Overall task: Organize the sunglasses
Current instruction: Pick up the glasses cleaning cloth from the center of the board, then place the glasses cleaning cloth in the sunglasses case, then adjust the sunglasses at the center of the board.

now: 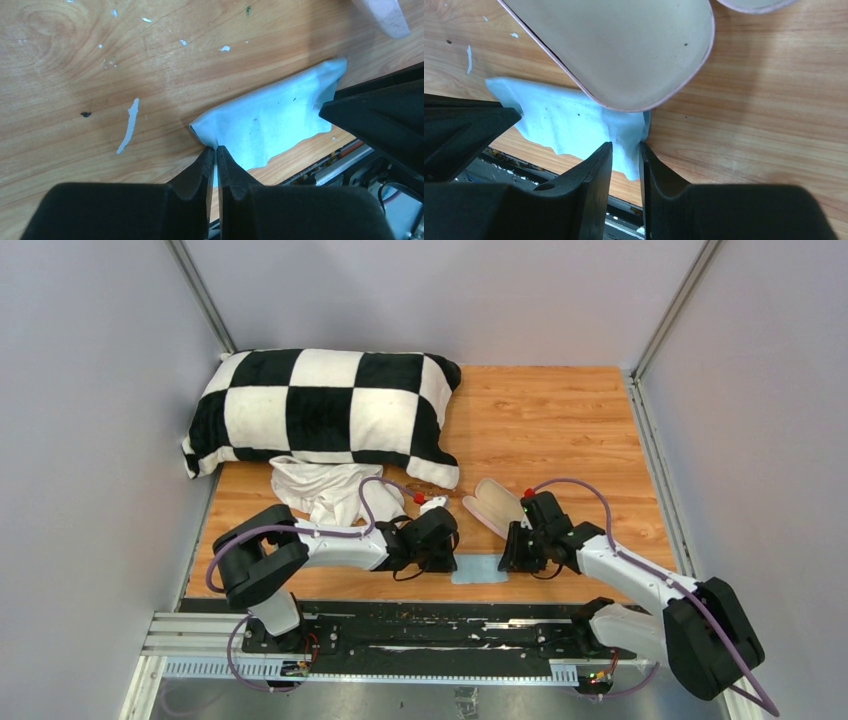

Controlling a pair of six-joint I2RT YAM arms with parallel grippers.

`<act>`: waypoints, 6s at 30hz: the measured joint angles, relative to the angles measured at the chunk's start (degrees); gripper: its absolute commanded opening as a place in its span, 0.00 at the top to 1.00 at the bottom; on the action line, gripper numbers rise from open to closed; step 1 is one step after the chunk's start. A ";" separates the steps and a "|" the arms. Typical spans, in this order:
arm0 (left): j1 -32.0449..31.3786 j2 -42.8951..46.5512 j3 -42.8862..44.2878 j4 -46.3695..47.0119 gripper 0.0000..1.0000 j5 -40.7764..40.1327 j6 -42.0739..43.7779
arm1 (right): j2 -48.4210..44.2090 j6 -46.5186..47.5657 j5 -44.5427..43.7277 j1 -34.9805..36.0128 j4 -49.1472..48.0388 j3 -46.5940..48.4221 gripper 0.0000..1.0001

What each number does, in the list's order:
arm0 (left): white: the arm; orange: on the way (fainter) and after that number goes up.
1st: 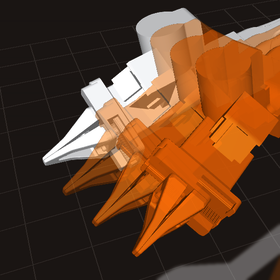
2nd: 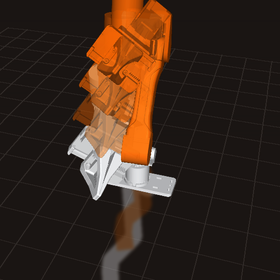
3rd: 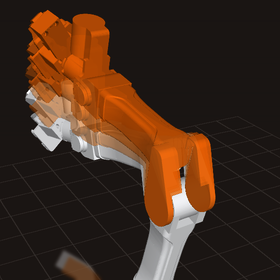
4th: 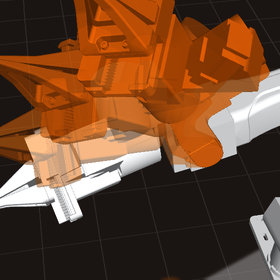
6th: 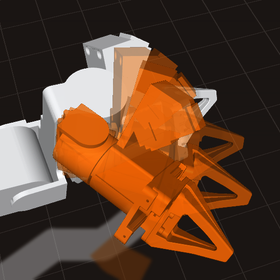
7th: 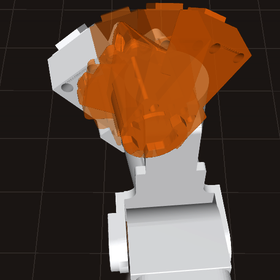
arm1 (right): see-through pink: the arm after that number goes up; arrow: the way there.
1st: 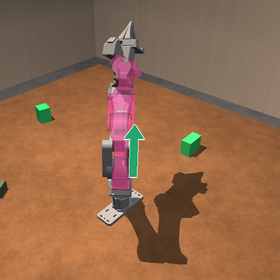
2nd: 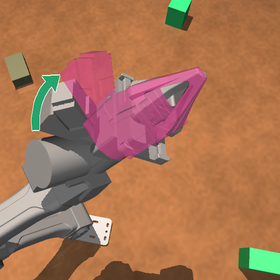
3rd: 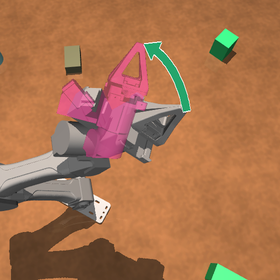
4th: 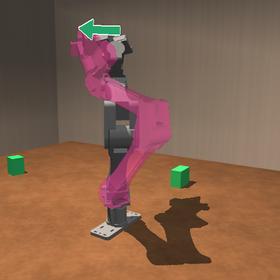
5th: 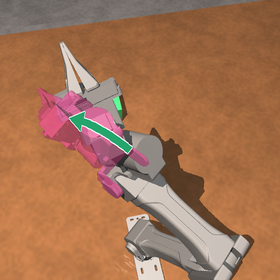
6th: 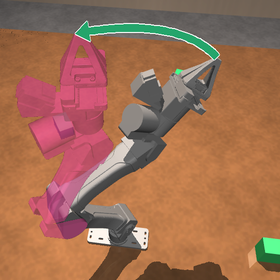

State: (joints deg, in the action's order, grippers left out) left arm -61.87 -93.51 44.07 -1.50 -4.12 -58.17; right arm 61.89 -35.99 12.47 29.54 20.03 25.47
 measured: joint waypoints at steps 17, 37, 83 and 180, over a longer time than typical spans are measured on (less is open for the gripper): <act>-0.11 -0.28 0.46 -0.57 1.00 0.07 1.68 | 0.09 -1.73 -1.55 -0.11 -1.03 -0.68 1.00; 0.85 3.58 12.90 -8.83 1.00 1.01 10.29 | -7.61 -3.80 -3.30 -0.09 7.02 4.61 1.00; 16.68 -21.99 33.59 -18.03 1.00 19.47 28.98 | 14.05 7.04 -9.14 -4.26 -5.86 10.43 1.00; 16.65 -1.68 20.02 -15.32 0.63 18.21 25.22 | -8.74 7.80 -20.63 -5.73 4.39 11.89 0.56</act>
State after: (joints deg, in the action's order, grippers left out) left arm -45.21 -95.20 64.10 -16.82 14.09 -32.95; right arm 53.15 -28.18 -8.16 23.81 24.43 37.36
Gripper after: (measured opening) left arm 0.358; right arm 0.442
